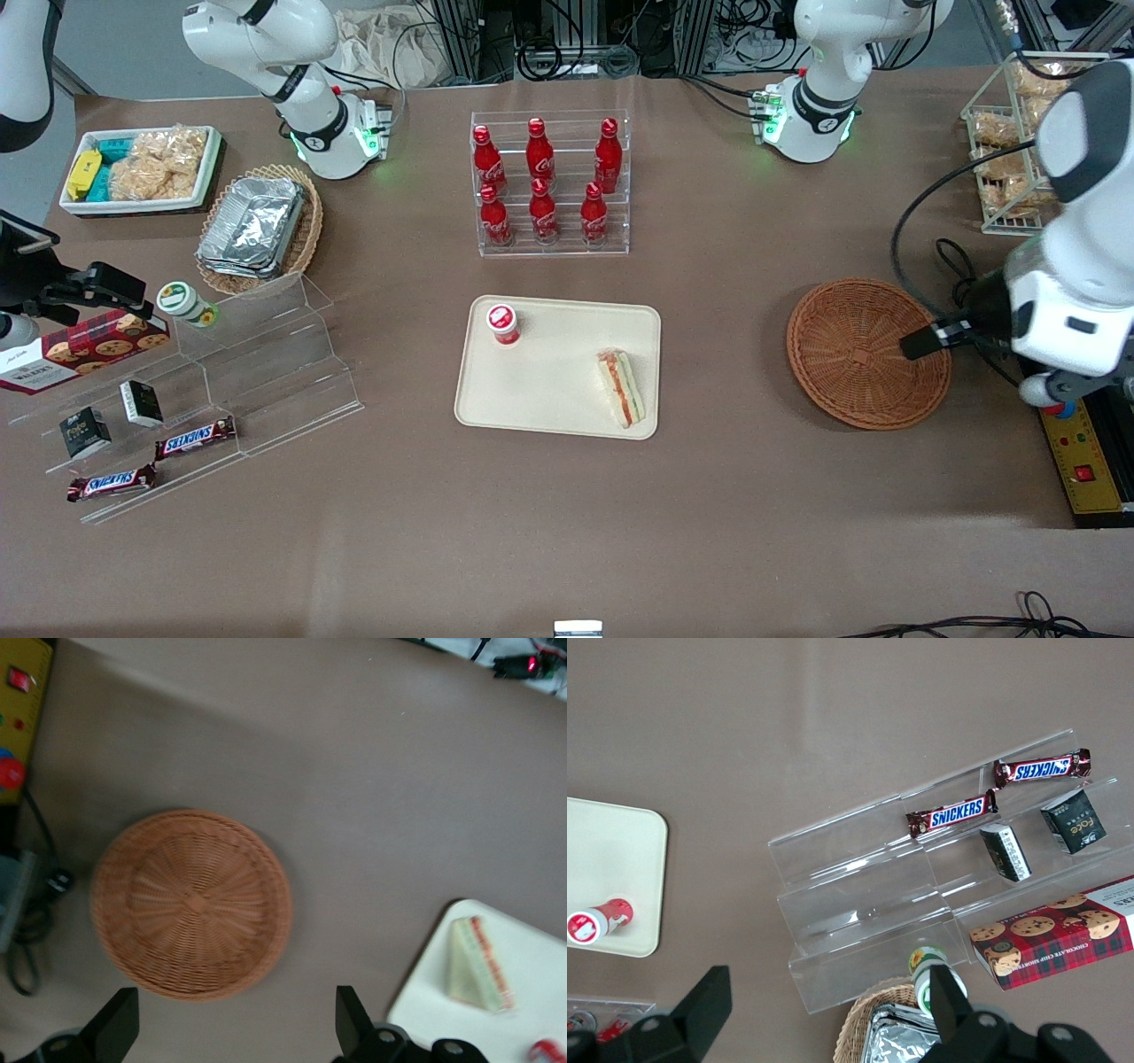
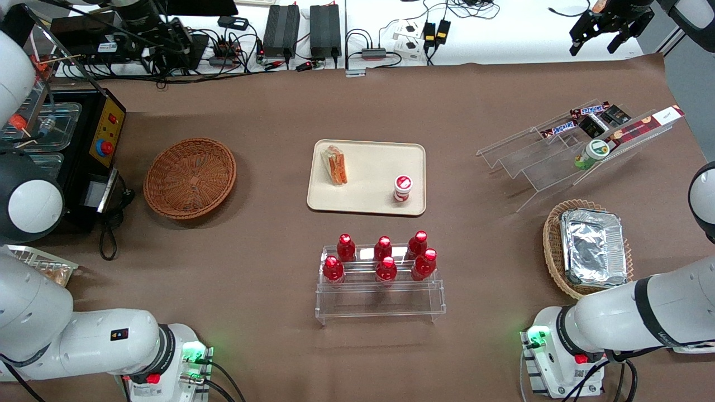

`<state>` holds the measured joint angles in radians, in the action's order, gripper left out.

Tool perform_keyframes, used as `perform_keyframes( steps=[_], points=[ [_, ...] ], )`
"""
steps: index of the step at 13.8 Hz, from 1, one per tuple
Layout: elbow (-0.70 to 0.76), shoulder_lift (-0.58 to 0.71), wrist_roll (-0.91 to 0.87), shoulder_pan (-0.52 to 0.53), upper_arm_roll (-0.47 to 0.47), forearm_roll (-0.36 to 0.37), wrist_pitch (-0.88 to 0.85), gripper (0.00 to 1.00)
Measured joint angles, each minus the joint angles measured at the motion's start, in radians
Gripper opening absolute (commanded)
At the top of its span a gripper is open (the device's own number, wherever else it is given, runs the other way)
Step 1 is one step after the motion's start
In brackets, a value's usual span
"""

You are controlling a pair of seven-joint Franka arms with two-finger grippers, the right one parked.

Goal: Place sandwich from basket to tray

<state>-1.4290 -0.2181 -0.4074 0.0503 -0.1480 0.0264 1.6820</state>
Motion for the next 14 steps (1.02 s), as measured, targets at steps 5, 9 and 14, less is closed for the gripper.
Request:
perform_keyframes(
  steps=[5, 9, 14],
  points=[
    [-0.13, 0.138, 0.272, -0.123, 0.262, -0.052, -0.007, 1.0],
    [-0.223, 0.239, 0.289, -0.125, 0.278, -0.053, -0.008, 1.0],
    [-0.239, 0.256, 0.291, -0.138, 0.273, -0.053, -0.014, 1.0]
  ],
)
